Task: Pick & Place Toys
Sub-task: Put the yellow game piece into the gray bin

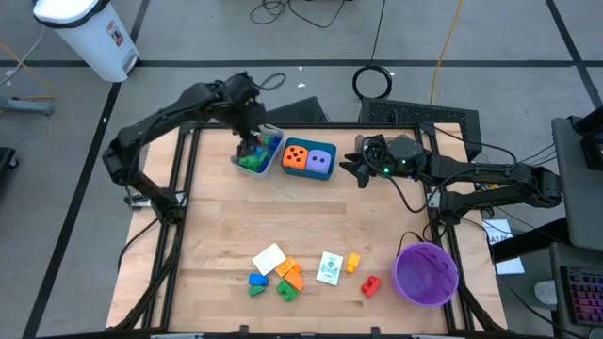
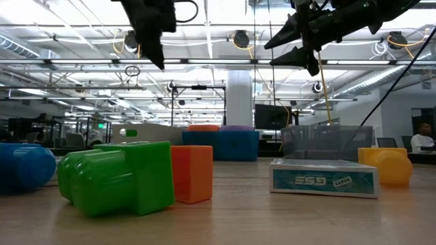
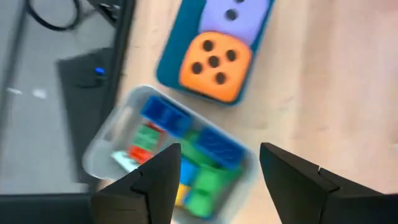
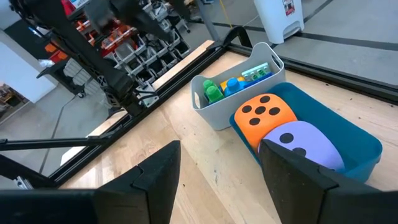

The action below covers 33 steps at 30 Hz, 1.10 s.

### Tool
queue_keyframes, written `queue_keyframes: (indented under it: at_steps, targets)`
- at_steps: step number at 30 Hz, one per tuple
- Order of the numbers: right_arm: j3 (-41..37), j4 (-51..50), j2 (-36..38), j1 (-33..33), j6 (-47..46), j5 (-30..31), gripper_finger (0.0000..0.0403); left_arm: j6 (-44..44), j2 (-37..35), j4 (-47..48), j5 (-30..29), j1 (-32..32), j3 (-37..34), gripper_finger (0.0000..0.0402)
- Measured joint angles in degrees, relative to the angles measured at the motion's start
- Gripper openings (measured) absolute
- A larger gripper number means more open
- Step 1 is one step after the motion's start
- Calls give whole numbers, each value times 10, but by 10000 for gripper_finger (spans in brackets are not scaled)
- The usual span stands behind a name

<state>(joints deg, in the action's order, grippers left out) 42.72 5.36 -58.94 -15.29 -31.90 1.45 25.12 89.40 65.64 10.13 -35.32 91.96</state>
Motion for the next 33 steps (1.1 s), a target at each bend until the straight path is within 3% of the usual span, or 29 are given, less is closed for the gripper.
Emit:
queue_keyframes:
  at_steps: [4,10,15,19,23,26,29,33]
  targets:
    - [0,0,0,0,0,0,210,-91,-27,32,66,-20,0,227]
    - [0,0,0,0,0,0,210,-196,-42,83,109,-4,-3,228]
    - [0,0,0,0,0,0,210,-298,-43,22,113,52,-52,227]
    - [0,0,0,0,0,0,210,-377,-42,-124,112,116,-117,228]
    - [0,0,0,0,0,0,210,-469,-42,-342,102,175,-163,227]
    - [0,0,0,0,0,0,210,-525,-42,-509,54,212,-180,227]
    - [0,0,0,0,0,0,210,-540,-42,-632,16,238,-176,227]
    - [0,0,0,0,0,0,210,-544,-66,-738,26,261,-173,227]
